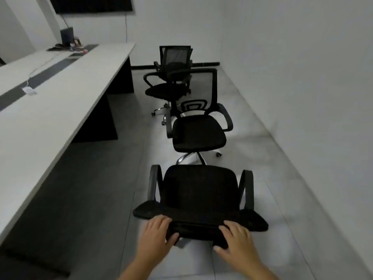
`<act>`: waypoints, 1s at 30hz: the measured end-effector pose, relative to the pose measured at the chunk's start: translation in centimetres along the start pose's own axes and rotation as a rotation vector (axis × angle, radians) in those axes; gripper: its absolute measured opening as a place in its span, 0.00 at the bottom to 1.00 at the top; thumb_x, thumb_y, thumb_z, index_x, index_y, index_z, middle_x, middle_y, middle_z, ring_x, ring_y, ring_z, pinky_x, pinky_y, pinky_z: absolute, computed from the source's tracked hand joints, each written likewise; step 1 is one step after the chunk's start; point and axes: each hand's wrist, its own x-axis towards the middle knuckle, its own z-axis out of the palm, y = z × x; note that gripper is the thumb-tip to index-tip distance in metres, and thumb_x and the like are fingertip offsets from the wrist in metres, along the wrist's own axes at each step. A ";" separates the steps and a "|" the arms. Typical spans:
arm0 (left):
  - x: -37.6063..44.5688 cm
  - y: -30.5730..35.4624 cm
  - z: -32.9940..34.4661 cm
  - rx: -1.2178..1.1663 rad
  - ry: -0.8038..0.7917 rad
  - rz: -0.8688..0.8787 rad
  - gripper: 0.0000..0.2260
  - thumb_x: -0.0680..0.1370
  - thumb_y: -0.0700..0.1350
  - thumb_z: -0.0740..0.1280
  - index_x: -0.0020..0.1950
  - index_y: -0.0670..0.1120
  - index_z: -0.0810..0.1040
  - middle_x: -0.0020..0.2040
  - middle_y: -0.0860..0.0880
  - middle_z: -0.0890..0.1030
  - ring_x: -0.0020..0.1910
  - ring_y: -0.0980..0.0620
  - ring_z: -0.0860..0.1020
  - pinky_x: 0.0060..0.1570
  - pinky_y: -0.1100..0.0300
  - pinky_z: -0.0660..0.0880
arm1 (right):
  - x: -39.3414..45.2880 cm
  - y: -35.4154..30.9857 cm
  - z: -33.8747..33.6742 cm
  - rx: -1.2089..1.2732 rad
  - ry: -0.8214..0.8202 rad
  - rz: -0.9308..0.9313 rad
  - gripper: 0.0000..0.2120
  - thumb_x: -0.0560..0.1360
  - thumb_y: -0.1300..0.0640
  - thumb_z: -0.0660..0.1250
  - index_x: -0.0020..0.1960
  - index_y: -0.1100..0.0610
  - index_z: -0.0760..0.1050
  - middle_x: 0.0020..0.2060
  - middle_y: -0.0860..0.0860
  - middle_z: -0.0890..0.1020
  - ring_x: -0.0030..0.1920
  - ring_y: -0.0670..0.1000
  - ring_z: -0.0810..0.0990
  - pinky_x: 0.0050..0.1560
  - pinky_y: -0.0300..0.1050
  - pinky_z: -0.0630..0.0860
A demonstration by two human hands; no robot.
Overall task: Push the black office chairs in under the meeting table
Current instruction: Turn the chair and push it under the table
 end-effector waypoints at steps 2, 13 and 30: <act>0.6 -0.2 0.1 0.088 -0.116 -0.009 0.20 0.68 0.60 0.54 0.41 0.51 0.81 0.40 0.55 0.82 0.41 0.55 0.82 0.43 0.58 0.79 | 0.7 -0.8 0.6 0.035 -0.015 0.020 0.20 0.63 0.40 0.57 0.45 0.52 0.77 0.42 0.49 0.81 0.44 0.50 0.79 0.39 0.49 0.79; 5.6 -3.2 2.9 0.255 -0.332 0.201 0.18 0.72 0.60 0.63 0.52 0.48 0.77 0.51 0.52 0.82 0.51 0.55 0.79 0.55 0.62 0.72 | 2.8 0.6 3.2 -0.049 -0.011 0.013 0.37 0.76 0.38 0.35 0.32 0.51 0.77 0.26 0.48 0.78 0.28 0.45 0.76 0.29 0.38 0.73; 5.1 9.3 9.8 0.107 -0.158 0.135 0.15 0.64 0.63 0.69 0.30 0.52 0.78 0.26 0.57 0.77 0.24 0.60 0.76 0.27 0.70 0.74 | 4.9 18.0 2.9 -0.133 0.108 -0.455 0.25 0.55 0.42 0.74 0.39 0.55 0.65 0.26 0.50 0.77 0.31 0.50 0.72 0.37 0.40 0.61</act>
